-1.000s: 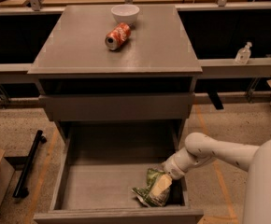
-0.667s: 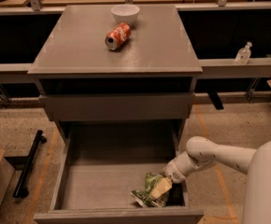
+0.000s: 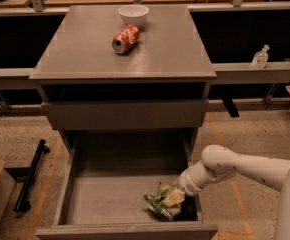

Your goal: Pick green jalapeno chip bag from middle drawer and place on counter

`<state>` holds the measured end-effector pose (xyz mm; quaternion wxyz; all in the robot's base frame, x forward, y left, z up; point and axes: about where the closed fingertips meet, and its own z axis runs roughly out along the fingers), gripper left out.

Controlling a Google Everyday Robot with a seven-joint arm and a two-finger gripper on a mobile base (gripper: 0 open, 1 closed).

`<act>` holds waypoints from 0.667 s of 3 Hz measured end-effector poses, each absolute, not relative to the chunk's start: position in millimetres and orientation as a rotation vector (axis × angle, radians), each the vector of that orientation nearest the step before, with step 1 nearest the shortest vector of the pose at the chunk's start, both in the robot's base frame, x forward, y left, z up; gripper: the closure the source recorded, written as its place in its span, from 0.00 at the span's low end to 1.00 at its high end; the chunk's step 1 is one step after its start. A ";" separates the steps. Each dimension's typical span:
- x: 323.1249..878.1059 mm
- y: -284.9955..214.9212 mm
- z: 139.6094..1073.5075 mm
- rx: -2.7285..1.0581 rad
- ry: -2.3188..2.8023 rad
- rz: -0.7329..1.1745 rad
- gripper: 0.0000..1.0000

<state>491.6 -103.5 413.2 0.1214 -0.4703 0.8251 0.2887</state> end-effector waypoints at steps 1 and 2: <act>499.1 -100.1 454.1 -1.397 2.336 0.810 0.87; 514.9 -97.1 526.7 -1.432 2.210 0.799 1.00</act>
Offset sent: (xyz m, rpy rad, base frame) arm 0.0403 0.0059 0.2136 0.1441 -0.2590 0.1210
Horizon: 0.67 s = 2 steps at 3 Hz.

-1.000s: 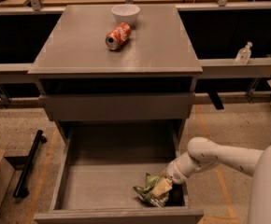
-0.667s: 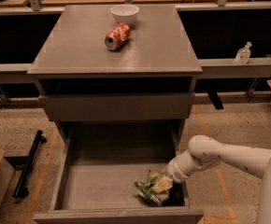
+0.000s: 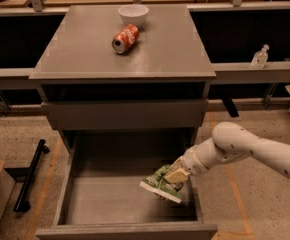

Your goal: Pick green jalapeno chip bag from middle drawer and place on counter

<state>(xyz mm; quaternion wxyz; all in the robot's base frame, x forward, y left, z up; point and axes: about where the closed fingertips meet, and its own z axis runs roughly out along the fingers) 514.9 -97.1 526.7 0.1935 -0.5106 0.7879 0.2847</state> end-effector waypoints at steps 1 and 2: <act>532.2 -105.0 618.2 -1.450 2.070 0.821 1.00; 555.9 -116.3 723.0 -1.504 1.938 0.769 1.00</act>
Offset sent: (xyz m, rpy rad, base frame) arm 0.0789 -0.0411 0.3534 0.1386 -0.3678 0.1584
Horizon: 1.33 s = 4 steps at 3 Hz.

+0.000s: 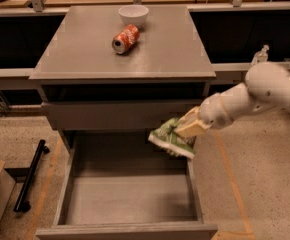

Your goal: Pick green jalapeno chip bag from middle drawer and place on counter

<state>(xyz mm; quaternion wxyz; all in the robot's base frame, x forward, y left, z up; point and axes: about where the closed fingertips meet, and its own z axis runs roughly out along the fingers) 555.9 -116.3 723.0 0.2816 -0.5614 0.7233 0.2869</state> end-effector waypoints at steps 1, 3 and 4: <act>577.8 -121.5 823.0 -1.593 1.876 0.654 1.00; 617.7 -106.2 929.8 -1.679 1.879 0.464 1.00; 634.5 -106.9 955.6 -1.654 1.865 0.340 1.00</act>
Offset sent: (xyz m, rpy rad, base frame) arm 0.1434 -0.0240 0.4404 -0.2753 -0.5040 -0.1096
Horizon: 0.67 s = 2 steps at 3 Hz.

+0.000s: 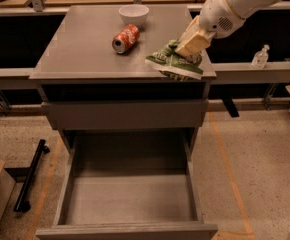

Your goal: Pick green jalapeno chip bag from middle drawer and place on counter

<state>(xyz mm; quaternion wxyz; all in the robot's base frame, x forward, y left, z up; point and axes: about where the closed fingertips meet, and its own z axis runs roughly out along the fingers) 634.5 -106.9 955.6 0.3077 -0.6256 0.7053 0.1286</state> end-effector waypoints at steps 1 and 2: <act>669.4 -107.5 993.9 -1.561 1.810 0.168 1.00; 720.5 -109.0 1011.3 -1.433 1.742 0.075 1.00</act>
Offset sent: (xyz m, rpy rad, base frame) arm 0.1550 -0.0112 0.0666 0.1182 -0.4275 -0.2559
